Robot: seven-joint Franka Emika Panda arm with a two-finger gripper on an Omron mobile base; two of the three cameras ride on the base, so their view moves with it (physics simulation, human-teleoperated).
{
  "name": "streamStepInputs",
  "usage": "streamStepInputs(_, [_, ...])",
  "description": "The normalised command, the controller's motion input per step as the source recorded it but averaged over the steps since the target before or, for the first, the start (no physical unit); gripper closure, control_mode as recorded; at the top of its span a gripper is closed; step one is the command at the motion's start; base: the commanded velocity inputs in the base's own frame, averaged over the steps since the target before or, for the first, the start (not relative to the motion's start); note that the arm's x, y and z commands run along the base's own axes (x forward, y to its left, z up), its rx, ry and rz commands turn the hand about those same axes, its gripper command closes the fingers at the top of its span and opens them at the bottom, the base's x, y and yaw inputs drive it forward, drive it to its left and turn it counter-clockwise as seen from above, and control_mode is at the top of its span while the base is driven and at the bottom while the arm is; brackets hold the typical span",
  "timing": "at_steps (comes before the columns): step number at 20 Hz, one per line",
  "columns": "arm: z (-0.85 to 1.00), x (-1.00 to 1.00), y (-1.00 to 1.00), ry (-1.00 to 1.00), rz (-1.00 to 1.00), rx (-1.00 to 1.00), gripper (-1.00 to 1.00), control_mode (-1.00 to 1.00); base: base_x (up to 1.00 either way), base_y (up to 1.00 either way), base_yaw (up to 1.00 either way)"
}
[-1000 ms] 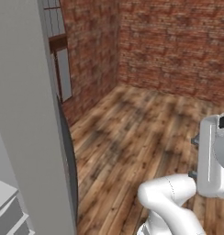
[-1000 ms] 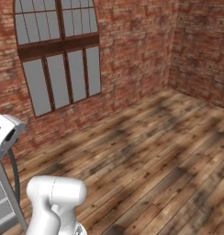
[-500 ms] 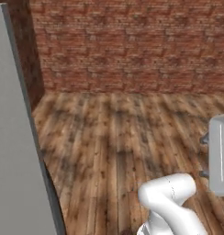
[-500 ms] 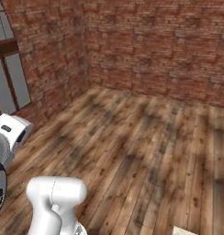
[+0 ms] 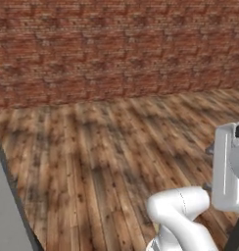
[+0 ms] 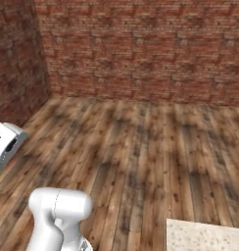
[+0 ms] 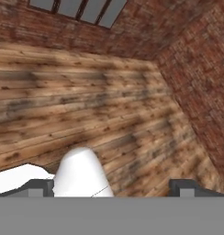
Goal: Take the potato and fish from the highest rack and move them to the second highest rack where the carrot and garlic are located, to maximize freezer space. Close the freezer door after rearranging.
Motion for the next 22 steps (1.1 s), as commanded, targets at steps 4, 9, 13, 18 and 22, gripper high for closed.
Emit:
streamStepInputs(4, [0.00,0.00,0.00,0.00,0.00,0.00,-1.00,1.00,1.00,-0.01,0.08])
streamStepInputs(9, [0.00,0.00,0.00,0.00,0.00,0.00,-1.00,1.00,1.00,0.00,0.20])
streamStepInputs(13, [0.00,0.00,0.00,0.00,0.00,0.00,-1.00,1.00,0.87,0.24,0.42])
streamStepInputs(18, [0.00,0.00,0.00,0.00,0.00,0.00,-1.00,1.00,0.46,0.61,0.87])
streamStepInputs(22, [0.00,0.00,0.00,0.00,0.00,0.00,-1.00,1.00,0.22,0.76,1.00])
